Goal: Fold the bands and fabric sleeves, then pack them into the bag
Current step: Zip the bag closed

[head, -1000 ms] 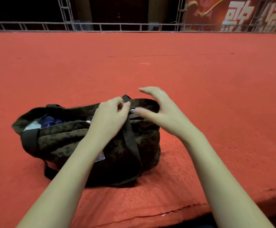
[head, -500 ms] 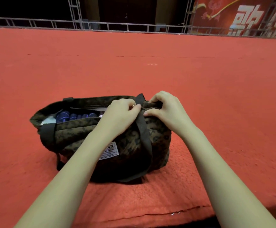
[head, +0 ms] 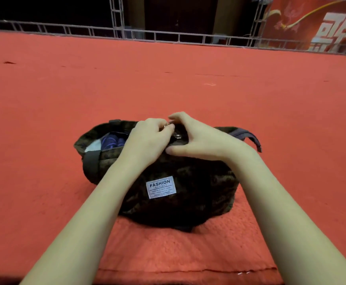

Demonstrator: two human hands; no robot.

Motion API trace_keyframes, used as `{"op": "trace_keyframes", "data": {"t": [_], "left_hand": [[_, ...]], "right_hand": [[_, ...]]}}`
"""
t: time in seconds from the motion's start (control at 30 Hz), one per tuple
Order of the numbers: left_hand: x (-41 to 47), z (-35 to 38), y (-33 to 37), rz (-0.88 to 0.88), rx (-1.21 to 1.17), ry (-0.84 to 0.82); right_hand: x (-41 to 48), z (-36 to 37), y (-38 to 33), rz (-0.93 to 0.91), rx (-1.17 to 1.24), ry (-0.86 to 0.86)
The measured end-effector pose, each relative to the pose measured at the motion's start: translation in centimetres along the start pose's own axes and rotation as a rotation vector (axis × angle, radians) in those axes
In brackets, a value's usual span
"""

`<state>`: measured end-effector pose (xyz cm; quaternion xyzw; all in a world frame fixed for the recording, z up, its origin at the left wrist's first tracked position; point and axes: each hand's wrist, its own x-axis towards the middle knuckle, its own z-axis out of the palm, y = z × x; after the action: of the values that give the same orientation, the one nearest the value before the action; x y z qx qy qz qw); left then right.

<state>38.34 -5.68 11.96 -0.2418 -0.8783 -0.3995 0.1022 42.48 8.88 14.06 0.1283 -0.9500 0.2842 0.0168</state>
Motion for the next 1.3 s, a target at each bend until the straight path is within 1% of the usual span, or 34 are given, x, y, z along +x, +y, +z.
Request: {"op": "trace_keyframes", "data": {"t": [0.07,0.17,0.27,0.33,0.43,0.5,0.6,0.67,0.8,0.9,0.97,1.07,1.17,1.23,1.3], "left_hand": [[-0.1,-0.3,-0.8,-0.022,0.064,0.026],[-0.4,-1.3,-2.8,-0.061,0.191,0.11],[-0.9,-2.4,-4.5,-0.08,0.204,0.158],[-1.2,-2.8,-4.8,-0.079,0.186,0.14],[-1.1,-3.2,-4.5,-0.081,0.129,0.103],[-1.0,-3.5,-4.6,-0.086,0.146,0.111],[-1.3,-4.3,-6.0,-0.165,0.269,0.181],[-1.9,-4.8,-7.2,-0.212,0.291,0.221],[-2.4,-5.3,-8.2,-0.242,0.292,0.311],[-2.3,-5.4,-8.6,-0.208,0.268,0.348],[-2.3,-5.5,-8.7,-0.177,0.209,0.327],[-2.0,-6.0,-8.3,-0.157,0.098,0.224],[-1.5,-7.0,-7.6,-0.158,0.069,0.147],[-1.3,-7.5,-7.2,-0.146,0.069,0.123],[-1.2,-7.9,-6.8,-0.132,0.061,0.112]], "right_hand": [[0.9,1.3,0.9,0.053,-0.113,0.096],[1.0,2.2,2.0,0.091,-0.092,0.284],[0.8,2.4,2.0,0.11,-0.121,0.351],[1.1,2.5,0.7,0.084,-0.177,0.308],[2.9,2.8,-2.1,0.068,-0.32,0.163],[4.1,3.4,-3.2,0.052,-0.394,0.102],[4.4,3.6,-2.6,0.037,-0.329,0.163],[4.0,3.9,-1.8,0.023,-0.276,0.232],[4.1,4.5,-2.2,0.001,-0.34,0.263],[4.3,4.3,-2.5,0.002,-0.374,0.266],[4.1,3.8,-2.8,0.023,-0.36,0.227],[4.8,3.6,-4.8,0.013,-0.258,0.146],[7.3,5.2,-6.7,-0.003,-0.369,0.008],[8.3,5.9,-6.7,0.023,-0.293,0.009],[8.3,5.9,-6.3,0.039,-0.194,0.054]]}}
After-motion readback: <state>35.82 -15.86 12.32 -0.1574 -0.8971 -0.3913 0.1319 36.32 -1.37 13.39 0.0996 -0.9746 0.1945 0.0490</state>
